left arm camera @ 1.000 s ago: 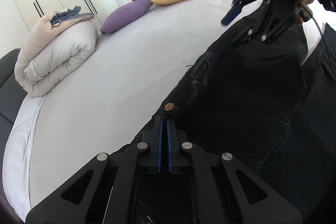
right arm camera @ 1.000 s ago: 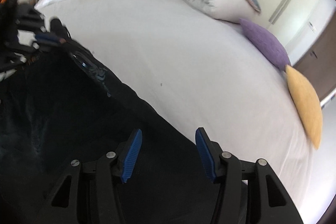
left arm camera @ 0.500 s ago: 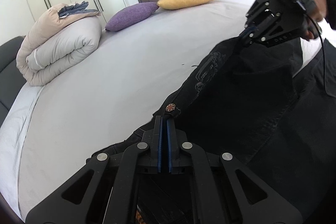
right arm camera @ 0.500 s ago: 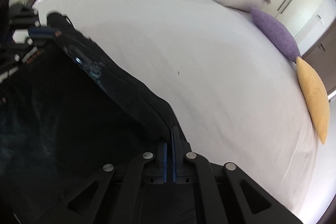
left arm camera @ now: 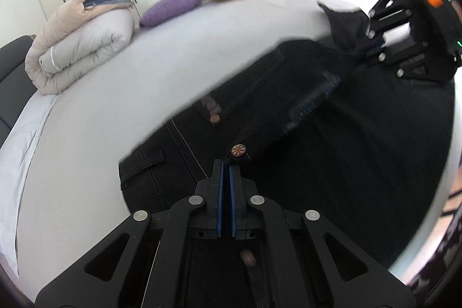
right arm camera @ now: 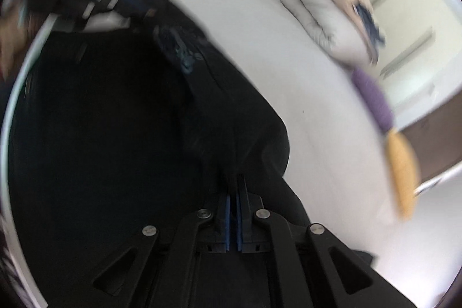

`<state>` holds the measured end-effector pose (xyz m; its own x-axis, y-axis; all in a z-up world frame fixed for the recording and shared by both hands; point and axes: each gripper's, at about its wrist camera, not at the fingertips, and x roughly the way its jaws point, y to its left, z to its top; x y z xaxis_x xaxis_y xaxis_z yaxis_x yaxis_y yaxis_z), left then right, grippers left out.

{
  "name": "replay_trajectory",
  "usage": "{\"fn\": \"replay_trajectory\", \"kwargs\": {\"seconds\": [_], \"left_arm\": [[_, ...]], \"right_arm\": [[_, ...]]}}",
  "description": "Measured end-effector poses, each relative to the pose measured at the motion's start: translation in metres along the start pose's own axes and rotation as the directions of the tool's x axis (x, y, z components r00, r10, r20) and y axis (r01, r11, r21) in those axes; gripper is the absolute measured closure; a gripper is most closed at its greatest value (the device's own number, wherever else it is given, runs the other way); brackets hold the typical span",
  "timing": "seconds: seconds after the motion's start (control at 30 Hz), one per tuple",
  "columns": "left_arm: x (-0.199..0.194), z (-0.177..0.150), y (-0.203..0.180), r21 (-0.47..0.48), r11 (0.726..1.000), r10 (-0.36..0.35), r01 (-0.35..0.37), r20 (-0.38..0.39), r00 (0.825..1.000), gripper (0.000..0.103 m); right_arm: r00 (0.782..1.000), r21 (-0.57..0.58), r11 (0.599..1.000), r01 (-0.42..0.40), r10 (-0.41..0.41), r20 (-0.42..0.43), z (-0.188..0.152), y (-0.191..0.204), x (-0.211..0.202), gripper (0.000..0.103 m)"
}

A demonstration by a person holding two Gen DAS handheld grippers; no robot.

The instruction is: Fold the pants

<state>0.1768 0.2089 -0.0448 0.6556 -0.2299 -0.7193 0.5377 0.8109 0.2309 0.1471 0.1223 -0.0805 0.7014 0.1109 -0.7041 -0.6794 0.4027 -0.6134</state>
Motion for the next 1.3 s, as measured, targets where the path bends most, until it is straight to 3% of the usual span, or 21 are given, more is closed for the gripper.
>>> {"fn": "replay_trajectory", "kwargs": {"seconds": [0.1,0.23,0.7,0.9,1.07,1.17,1.3], "left_arm": [[-0.009,-0.019,-0.024,0.022,1.000,-0.010,0.010,-0.022,1.000,0.101],[-0.025,-0.038,-0.045,0.022,0.999,-0.024,0.025,-0.025,0.999,0.101],[-0.058,-0.090,-0.086,0.033,0.997,-0.061,0.063,-0.062,0.996,0.101],[-0.046,-0.092,-0.077,0.004,0.998,-0.058,0.058,-0.088,0.994,0.099],[-0.066,-0.094,-0.079,0.045,0.997,-0.053,0.058,-0.101,0.993,0.096],[-0.080,-0.093,-0.073,0.023,0.997,-0.072,0.075,-0.115,0.991,0.096],[-0.088,-0.072,-0.065,-0.057,0.996,-0.072,0.068,-0.080,0.994,0.096]], "right_arm": [[0.995,-0.159,0.983,0.095,-0.100,-0.018,-0.013,0.047,-0.012,0.100],[0.988,-0.255,0.956,0.145,-0.156,-0.024,-0.022,0.091,-0.030,0.100],[0.988,-0.275,0.952,0.133,-0.148,-0.033,-0.031,0.148,-0.062,0.100],[0.985,-0.287,0.948,0.140,-0.162,-0.056,-0.018,0.149,-0.042,0.100],[0.984,-0.255,0.955,0.151,-0.170,-0.056,-0.020,0.153,-0.050,0.099],[0.980,-0.265,0.949,0.172,-0.192,-0.052,-0.026,0.165,-0.054,0.099],[0.976,-0.271,0.944,0.188,-0.210,-0.058,-0.025,0.167,-0.048,0.096]]}}
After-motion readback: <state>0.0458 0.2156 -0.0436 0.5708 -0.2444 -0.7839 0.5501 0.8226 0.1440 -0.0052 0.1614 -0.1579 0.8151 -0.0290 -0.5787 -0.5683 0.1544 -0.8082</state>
